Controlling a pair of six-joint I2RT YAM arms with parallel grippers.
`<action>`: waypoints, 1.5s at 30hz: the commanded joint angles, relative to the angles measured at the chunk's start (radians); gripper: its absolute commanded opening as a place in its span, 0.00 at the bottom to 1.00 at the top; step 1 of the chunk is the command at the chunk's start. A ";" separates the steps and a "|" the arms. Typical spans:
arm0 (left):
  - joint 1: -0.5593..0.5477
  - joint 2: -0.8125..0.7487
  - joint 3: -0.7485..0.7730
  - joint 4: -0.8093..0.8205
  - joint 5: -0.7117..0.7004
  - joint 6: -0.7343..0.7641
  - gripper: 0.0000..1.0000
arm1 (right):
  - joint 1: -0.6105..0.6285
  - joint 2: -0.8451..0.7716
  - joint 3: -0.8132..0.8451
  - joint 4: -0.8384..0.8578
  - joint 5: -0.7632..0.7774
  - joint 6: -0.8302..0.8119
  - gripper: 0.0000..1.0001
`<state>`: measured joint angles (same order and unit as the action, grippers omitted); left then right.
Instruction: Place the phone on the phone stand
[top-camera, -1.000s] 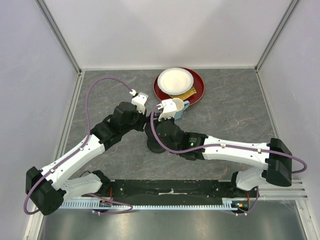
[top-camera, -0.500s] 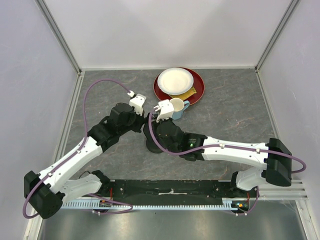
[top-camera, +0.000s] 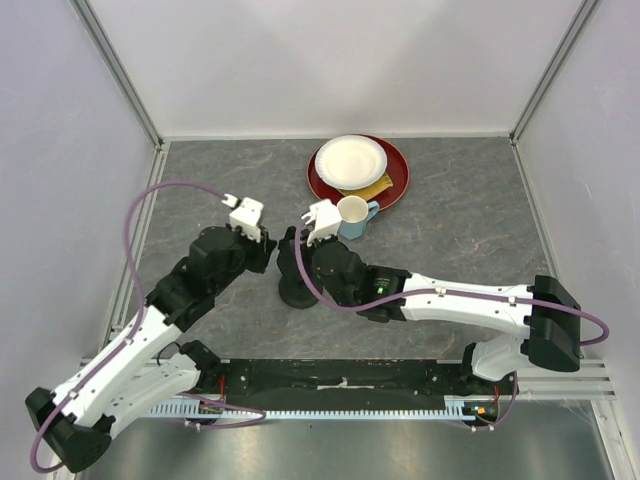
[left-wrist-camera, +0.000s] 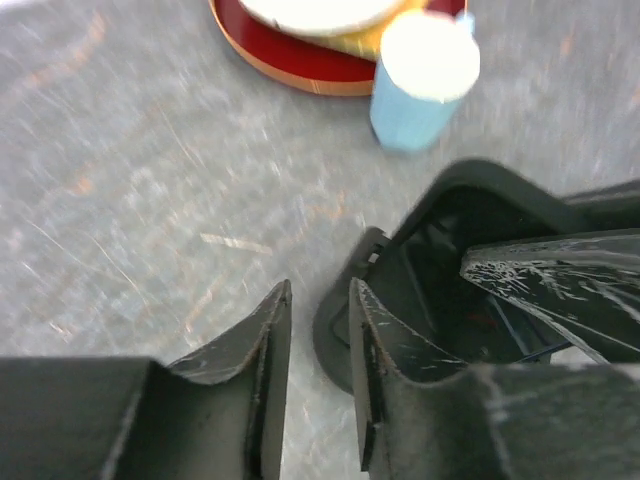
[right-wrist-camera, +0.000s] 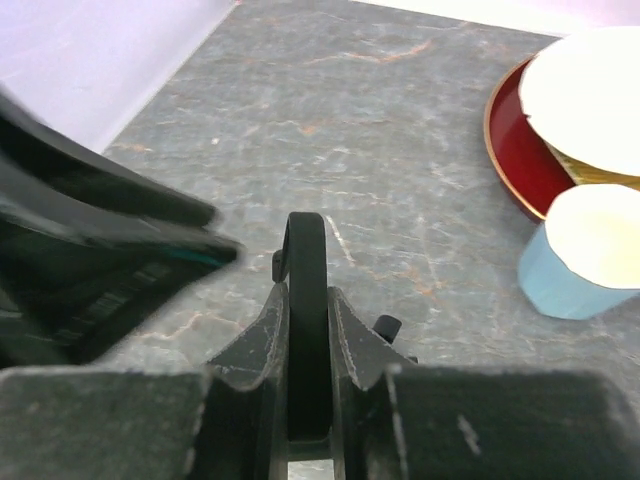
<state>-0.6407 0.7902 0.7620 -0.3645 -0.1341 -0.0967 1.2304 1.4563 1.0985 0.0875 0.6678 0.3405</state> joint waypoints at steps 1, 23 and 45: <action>0.016 -0.117 0.043 0.205 -0.136 -0.017 0.37 | -0.058 0.041 -0.063 -0.241 0.196 -0.123 0.00; 0.016 -0.069 0.042 0.240 0.010 -0.014 0.41 | -0.060 -0.097 -0.115 -0.282 0.080 -0.101 0.51; 0.016 0.092 0.095 0.248 0.476 -0.011 0.59 | -0.062 -0.482 -0.242 -0.431 0.139 -0.170 0.73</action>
<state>-0.6250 0.8806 0.8219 -0.1650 0.2588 -0.0967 1.1740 1.0378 0.8619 -0.3164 0.7494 0.1780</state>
